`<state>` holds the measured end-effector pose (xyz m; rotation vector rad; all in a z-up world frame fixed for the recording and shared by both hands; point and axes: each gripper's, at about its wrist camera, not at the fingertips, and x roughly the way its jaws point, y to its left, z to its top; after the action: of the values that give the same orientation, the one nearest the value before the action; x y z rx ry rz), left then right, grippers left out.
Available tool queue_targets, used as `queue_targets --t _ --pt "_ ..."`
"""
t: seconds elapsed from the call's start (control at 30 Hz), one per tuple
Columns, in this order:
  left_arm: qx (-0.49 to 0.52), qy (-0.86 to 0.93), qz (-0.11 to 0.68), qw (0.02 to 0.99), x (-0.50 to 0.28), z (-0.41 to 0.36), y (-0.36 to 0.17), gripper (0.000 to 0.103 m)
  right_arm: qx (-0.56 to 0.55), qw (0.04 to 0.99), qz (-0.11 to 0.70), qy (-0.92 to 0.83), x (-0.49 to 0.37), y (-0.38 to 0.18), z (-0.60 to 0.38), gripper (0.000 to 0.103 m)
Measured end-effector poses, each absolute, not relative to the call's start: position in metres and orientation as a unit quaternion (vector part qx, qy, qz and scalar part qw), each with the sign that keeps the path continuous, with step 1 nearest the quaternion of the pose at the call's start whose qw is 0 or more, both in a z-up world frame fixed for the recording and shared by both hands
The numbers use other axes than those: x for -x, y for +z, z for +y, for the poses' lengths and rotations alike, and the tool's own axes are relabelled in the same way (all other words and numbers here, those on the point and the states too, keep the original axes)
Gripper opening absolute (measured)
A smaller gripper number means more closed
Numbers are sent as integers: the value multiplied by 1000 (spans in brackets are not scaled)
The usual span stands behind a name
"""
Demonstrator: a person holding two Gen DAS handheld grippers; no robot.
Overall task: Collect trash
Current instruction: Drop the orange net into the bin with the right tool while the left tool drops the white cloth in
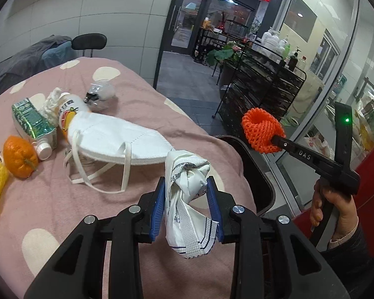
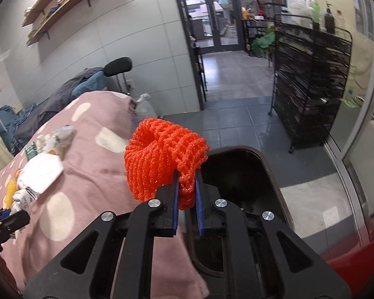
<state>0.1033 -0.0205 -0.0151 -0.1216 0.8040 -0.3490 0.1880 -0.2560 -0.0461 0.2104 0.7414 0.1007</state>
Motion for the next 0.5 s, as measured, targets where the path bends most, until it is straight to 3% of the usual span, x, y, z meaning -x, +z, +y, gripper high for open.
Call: queue_targets --t 0.5 --pt "36 -239 400 884 -118 -77 -18 32 -131 880 455 -32 -197 -143 -311 12"
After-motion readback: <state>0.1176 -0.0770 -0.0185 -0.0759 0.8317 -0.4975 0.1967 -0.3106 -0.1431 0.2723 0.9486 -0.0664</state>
